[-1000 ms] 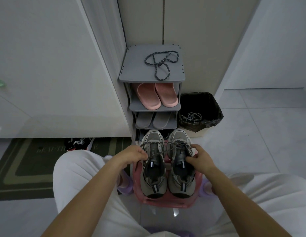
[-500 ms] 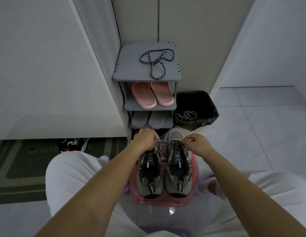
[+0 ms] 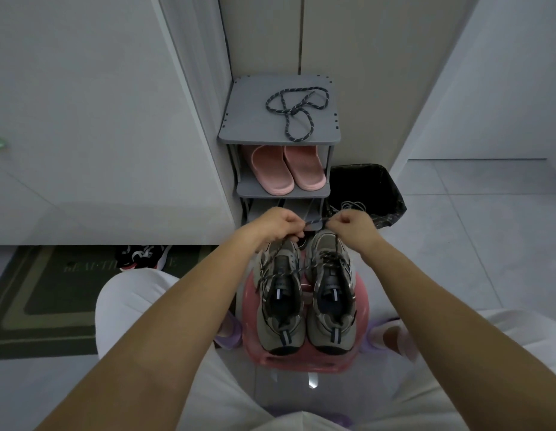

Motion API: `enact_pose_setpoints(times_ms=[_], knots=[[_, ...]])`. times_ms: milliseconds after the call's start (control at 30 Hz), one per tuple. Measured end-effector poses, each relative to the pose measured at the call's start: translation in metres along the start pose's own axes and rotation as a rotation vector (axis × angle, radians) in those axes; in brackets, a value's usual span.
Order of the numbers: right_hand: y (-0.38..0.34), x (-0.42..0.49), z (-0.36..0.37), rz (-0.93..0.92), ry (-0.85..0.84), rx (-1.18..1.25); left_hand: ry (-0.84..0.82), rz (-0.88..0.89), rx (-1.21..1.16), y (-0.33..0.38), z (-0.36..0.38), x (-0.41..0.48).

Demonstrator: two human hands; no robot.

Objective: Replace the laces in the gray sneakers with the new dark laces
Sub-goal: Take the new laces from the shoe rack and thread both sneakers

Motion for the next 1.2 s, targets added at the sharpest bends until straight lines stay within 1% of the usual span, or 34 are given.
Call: enact_pose_setpoints(times_ms=[167, 233, 367, 433, 467, 533, 600, 633, 700, 767, 833, 900, 967, 1033, 1200], knots=[[-0.008, -0.001, -0.011, 0.09, 0.108, 0.362, 0.001, -0.006, -0.047, -0.012, 0.006, -0.005], [-0.008, 0.0, -0.016, 0.117, 0.148, 0.453, 0.0, -0.01, -0.017, -0.019, 0.008, -0.007], [-0.005, 0.003, -0.022, 0.11, 0.157, 0.468, 0.022, 0.025, 0.374, -0.028, 0.006, -0.008], [-0.005, 0.005, -0.02, 0.1, 0.147, 0.458, -0.012, 0.013, 0.49, -0.028, 0.008, -0.01], [-0.005, 0.007, -0.018, 0.083, 0.131, 0.452, -0.019, 0.006, 0.5, -0.027, 0.009, -0.01], [-0.009, 0.007, -0.012, 0.051, 0.069, 0.47, 0.0, -0.009, 0.405, -0.024, 0.016, -0.011], [-0.011, 0.009, -0.005, 0.045, -0.021, 0.464, 0.044, -0.054, 0.169, -0.021, 0.025, -0.009], [-0.009, 0.01, -0.002, 0.055, -0.053, 0.419, 0.072, -0.073, 0.05, -0.02, 0.029, -0.008], [-0.001, 0.012, 0.002, 0.06, -0.048, 0.17, 0.129, -0.081, -0.089, -0.02, 0.035, -0.004], [0.012, 0.01, 0.002, 0.009, -0.026, -0.144, 0.162, -0.076, -0.123, -0.022, 0.04, 0.001], [0.028, 0.003, 0.005, -0.064, -0.091, -0.419, 0.19, -0.083, -0.108, -0.024, 0.045, 0.005], [0.044, -0.004, 0.011, -0.12, -0.177, -0.588, 0.238, -0.093, -0.092, -0.026, 0.051, 0.01], [0.058, -0.008, 0.015, -0.211, -0.206, -0.649, 0.272, -0.109, -0.075, -0.027, 0.055, 0.013], [0.066, -0.008, 0.017, -0.273, -0.208, -0.638, 0.269, -0.119, -0.031, -0.028, 0.058, 0.014], [0.07, -0.008, 0.017, -0.284, -0.156, -0.586, 0.238, -0.112, 0.135, -0.033, 0.063, 0.016]])
Point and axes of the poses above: each hand's wrist, its own x-axis towards the middle knuckle, its own z-axis out of the palm, y = z × x, the point moved 1 cm from there along x, towards the middle knuckle
